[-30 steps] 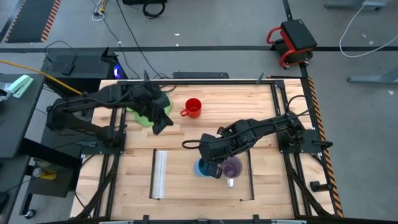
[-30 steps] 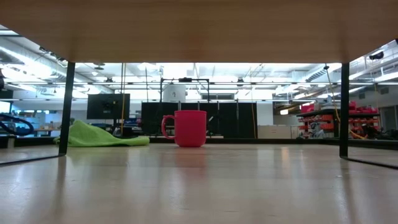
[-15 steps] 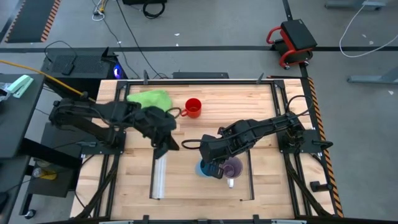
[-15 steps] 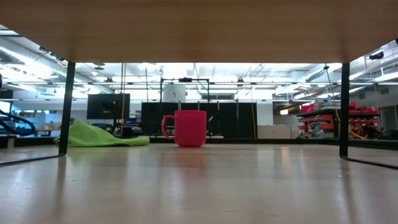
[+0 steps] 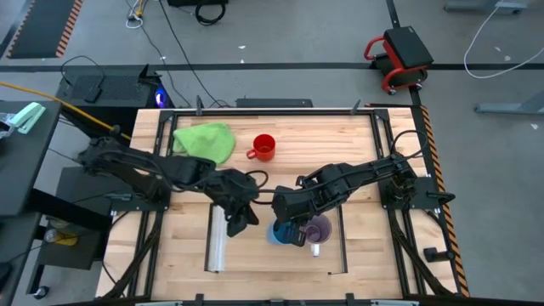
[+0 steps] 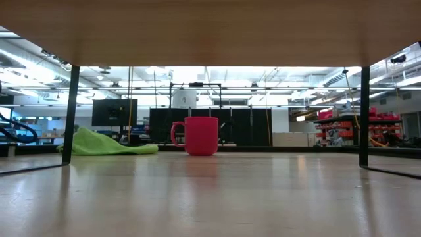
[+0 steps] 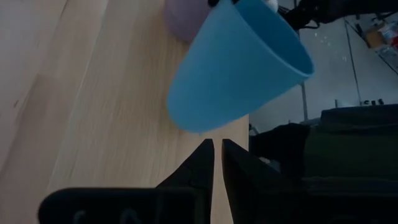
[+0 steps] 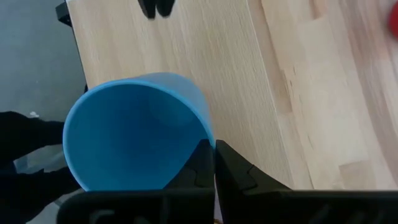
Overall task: Stack small to large cups/mugs on shelf
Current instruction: Put the blue cup on the shelf
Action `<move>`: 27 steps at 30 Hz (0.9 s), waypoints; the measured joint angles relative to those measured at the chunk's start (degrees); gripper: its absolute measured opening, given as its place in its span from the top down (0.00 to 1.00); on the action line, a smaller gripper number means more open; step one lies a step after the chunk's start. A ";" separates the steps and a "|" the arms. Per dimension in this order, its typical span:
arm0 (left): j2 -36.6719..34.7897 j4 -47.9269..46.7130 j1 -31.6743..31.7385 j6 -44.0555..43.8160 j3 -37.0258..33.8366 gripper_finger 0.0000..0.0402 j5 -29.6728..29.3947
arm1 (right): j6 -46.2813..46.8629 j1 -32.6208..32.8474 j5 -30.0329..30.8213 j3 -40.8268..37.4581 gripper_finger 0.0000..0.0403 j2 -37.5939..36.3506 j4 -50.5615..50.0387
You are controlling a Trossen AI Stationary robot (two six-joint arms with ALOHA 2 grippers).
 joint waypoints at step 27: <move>0.65 2.59 -0.33 -0.51 -0.04 0.91 0.22 | -2.87 -0.90 0.24 -0.02 0.98 1.64 1.26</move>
